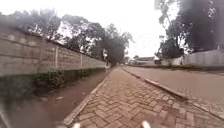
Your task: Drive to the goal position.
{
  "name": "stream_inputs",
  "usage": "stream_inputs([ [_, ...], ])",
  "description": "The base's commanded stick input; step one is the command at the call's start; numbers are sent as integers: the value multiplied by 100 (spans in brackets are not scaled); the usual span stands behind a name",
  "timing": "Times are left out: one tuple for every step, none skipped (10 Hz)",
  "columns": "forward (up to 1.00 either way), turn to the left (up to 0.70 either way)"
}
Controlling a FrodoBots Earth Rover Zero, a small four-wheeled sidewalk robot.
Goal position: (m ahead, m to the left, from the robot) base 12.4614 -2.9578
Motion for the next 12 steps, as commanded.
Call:
stream_inputs([
  [70,-26],
  [70,-19],
  [70,0],
  [70,9],
  [70,4],
  [70,5],
  [70,5],
  [70,5],
  [70,-5],
  [70,-24],
  [70,-32],
  [70,-33],
])
